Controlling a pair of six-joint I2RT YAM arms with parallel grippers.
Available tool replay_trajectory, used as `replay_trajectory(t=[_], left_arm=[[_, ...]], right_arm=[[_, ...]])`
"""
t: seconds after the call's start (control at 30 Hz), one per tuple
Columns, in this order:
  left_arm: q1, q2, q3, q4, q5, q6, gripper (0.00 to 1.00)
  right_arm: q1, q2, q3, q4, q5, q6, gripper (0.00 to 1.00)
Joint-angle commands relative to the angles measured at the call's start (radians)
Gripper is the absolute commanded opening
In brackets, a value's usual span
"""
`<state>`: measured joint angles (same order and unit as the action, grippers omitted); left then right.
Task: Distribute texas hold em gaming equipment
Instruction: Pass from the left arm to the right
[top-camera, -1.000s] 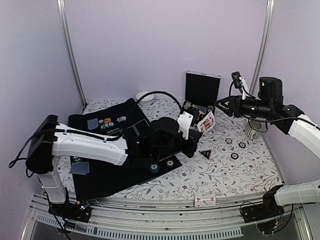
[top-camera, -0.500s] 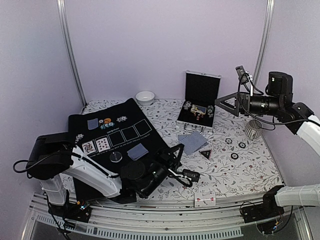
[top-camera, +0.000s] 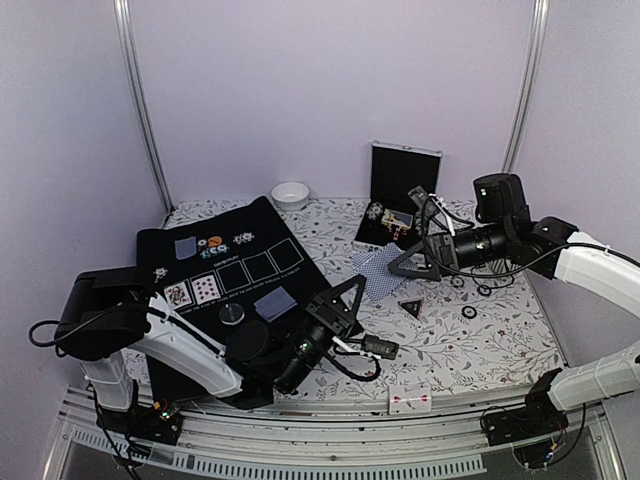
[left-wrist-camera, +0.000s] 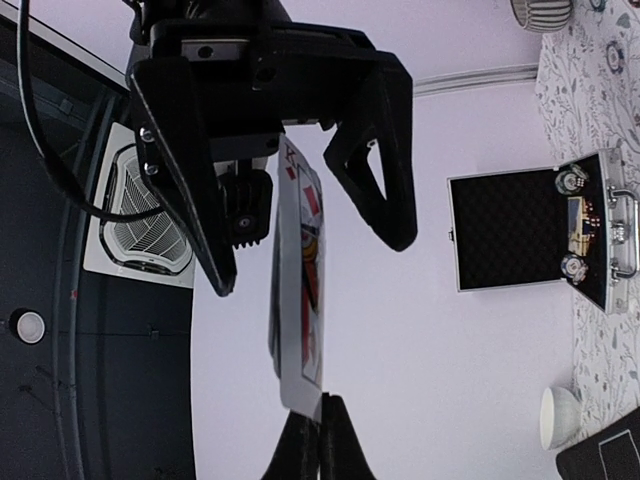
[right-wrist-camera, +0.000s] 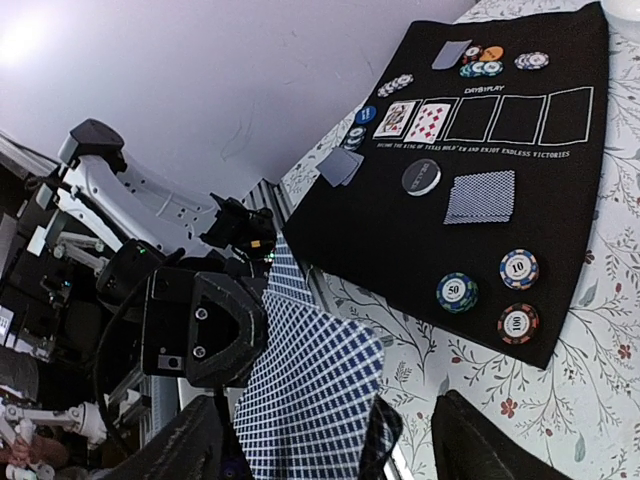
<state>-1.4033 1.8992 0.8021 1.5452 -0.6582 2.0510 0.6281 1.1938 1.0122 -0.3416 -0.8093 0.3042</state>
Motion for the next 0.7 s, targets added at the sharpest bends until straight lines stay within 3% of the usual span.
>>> replay_trajectory(t=[0.0, 0.1, 0.27, 0.33, 0.37, 0.4, 0.47, 0.57, 0.63, 0.67], left_arm=[[0.008, 0.012, -0.006, 0.275, 0.010, 0.123, 0.00], [0.008, 0.005, -0.010, 0.276, 0.008, 0.116, 0.00], [0.008, -0.001, -0.014, 0.276, -0.006, 0.094, 0.00], [0.005, -0.004, -0.010, 0.275, -0.034, 0.066, 0.00], [0.004, -0.005, -0.010, 0.273, -0.056, 0.048, 0.06], [0.003, -0.011, -0.014, 0.270, -0.077, 0.024, 0.26], [-0.001, -0.037, -0.029, 0.213, -0.138, -0.065, 0.50], [-0.003, -0.167, -0.066, -0.071, -0.241, -0.421, 0.66], [-0.003, -0.308, -0.071, -0.460, -0.249, -0.784, 0.69], [0.000, -0.385, -0.042, -0.746, -0.208, -1.030, 0.70]], right_arm=[[0.022, 0.040, 0.013, 0.038, -0.051, -0.004, 0.64], [0.021, 0.053, 0.008, 0.049, -0.064, -0.003, 0.46], [0.021, 0.063, 0.008, 0.059, -0.086, 0.006, 0.07], [0.022, 0.055, 0.008, 0.060, -0.073, 0.002, 0.03], [0.022, 0.053, 0.009, 0.059, -0.069, -0.004, 0.02], [0.022, 0.051, 0.010, 0.058, -0.069, -0.008, 0.02], [0.021, 0.049, 0.013, 0.053, -0.070, -0.026, 0.02], [0.018, 0.055, 0.027, 0.023, -0.058, -0.055, 0.02], [0.019, 0.066, 0.043, -0.026, -0.035, -0.095, 0.02], [0.020, 0.074, 0.050, -0.045, -0.019, -0.109, 0.02]])
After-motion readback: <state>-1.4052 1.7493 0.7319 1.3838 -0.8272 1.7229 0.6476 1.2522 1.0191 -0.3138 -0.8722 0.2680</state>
